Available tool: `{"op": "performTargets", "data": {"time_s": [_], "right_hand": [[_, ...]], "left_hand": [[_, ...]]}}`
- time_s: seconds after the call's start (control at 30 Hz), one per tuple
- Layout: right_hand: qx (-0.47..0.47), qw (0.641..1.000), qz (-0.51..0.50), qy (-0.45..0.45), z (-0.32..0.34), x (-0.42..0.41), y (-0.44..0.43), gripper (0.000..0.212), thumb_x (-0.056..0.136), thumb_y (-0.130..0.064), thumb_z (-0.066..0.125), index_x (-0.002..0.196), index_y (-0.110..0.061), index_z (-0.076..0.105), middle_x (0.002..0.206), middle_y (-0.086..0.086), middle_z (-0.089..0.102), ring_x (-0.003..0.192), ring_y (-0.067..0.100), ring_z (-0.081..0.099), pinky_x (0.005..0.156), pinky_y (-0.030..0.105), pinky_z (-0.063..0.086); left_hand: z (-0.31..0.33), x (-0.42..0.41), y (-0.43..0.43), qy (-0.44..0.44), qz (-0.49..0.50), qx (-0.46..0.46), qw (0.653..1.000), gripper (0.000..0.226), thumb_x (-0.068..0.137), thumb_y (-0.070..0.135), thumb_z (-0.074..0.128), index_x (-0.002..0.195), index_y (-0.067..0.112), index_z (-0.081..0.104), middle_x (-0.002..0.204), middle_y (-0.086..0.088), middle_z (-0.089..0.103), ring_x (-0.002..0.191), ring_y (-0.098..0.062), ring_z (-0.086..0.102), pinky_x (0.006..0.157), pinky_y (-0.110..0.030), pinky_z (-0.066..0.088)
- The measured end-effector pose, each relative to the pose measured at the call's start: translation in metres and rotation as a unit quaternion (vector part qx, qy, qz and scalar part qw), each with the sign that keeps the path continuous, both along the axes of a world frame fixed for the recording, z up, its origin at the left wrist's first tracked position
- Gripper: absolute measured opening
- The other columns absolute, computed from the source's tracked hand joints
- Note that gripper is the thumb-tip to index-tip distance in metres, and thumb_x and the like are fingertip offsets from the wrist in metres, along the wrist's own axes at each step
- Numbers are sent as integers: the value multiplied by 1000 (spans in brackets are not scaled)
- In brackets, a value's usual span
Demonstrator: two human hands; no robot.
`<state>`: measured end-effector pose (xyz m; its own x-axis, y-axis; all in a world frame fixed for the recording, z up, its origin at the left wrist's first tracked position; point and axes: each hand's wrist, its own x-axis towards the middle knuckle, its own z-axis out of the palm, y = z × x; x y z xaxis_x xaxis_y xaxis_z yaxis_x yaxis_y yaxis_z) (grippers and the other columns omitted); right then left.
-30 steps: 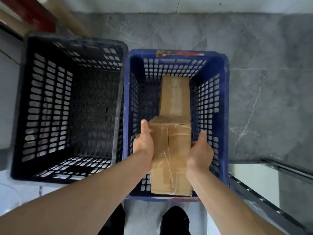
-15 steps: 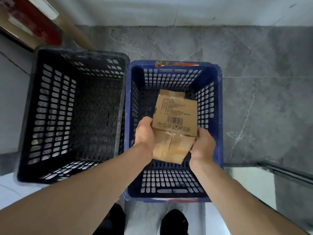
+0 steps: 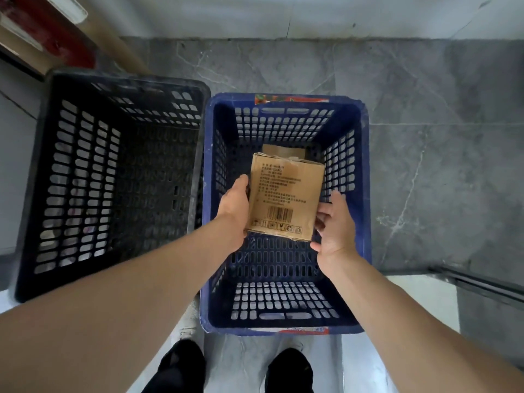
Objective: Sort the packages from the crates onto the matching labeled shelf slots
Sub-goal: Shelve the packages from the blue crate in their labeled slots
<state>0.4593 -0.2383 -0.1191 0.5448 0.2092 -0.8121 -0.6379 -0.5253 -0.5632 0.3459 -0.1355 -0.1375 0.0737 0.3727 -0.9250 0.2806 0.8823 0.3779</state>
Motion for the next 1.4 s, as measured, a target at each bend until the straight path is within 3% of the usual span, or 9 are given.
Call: {"op": "performTargets", "data": {"time_s": [0.2, 0.33, 0.53, 0.63, 0.7, 0.83, 1.0, 1.17, 1.4], "right_hand": [[-30, 999, 28, 14, -2, 1, -8, 51, 105, -61, 34, 87, -28, 69, 92, -3, 76, 85, 21, 70, 69, 40, 53], [-4, 1000, 2, 16, 2, 3, -7, 67, 102, -73, 24, 114, -30, 74, 108, -2, 79, 101, 24, 75, 77, 43, 58], [45, 998, 20, 38, 11, -2, 3, 46, 106, -57, 37, 91, -26, 68, 70, -11, 75, 80, 12, 65, 85, 42, 47], [-16, 998, 47, 33, -1, -4, 4, 30, 103, -35, 55, 82, -16, 63, 73, -2, 67, 68, 16, 57, 104, 59, 44], [-38, 997, 50, 39, -12, -9, 2, 14, 102, -20, 55, 105, -10, 64, 90, 7, 69, 68, 18, 61, 88, 50, 52], [-49, 998, 49, 9, -27, -12, -9, 48, 95, 6, 44, 135, -18, 54, 111, 7, 70, 81, 22, 70, 64, 36, 58], [-120, 985, 106, -64, -39, -5, -20, 68, 95, 5, 34, 154, -29, 42, 143, 0, 54, 121, 26, 57, 101, 50, 56], [-134, 990, 46, -26, -38, -7, -25, 35, 97, -22, 46, 122, -14, 69, 115, 7, 73, 102, 28, 70, 71, 42, 60], [-77, 996, 44, 32, -12, -11, -13, 51, 103, -54, 46, 77, -26, 80, 87, 4, 81, 85, 31, 77, 87, 50, 62]], "left_hand": [[3, 1, -3, -19, -37, -42, 998, 66, 95, 77, 22, 117, 30, 64, 106, -2, 71, 99, -27, 65, 83, -46, 41], [9, 6, -1, -45, -22, -6, 999, 70, 98, 72, 24, 110, 21, 70, 106, -3, 72, 94, -23, 67, 82, -43, 52], [5, -2, 7, 27, -25, 76, 996, 36, 87, 51, 57, 60, 28, 62, 81, -4, 65, 85, -28, 62, 80, -43, 49], [-17, -9, 4, 46, -50, 32, 997, 32, 76, 53, 53, 84, 28, 70, 93, -5, 71, 94, -31, 69, 84, -47, 54], [-21, -14, -4, 45, -48, -21, 998, 37, 81, 53, 54, 91, 22, 71, 95, -8, 73, 89, -29, 70, 74, -40, 52], [-22, -29, -17, 41, -42, -91, 994, 32, 92, 50, 62, 106, 23, 69, 100, -5, 75, 83, -24, 68, 59, -31, 42], [-28, -33, -27, 37, -92, -63, 993, 26, 86, 27, 78, 105, 14, 67, 94, -3, 73, 75, -17, 65, 50, -27, 44], [-27, -35, -30, 17, -109, -37, 993, 36, 79, 7, 82, 107, 20, 63, 101, -4, 75, 89, -21, 72, 76, -38, 60], [2, -38, -19, -5, -104, -15, 994, 58, 75, -4, 77, 121, 19, 51, 110, -8, 70, 96, -29, 71, 83, -50, 61]]}}
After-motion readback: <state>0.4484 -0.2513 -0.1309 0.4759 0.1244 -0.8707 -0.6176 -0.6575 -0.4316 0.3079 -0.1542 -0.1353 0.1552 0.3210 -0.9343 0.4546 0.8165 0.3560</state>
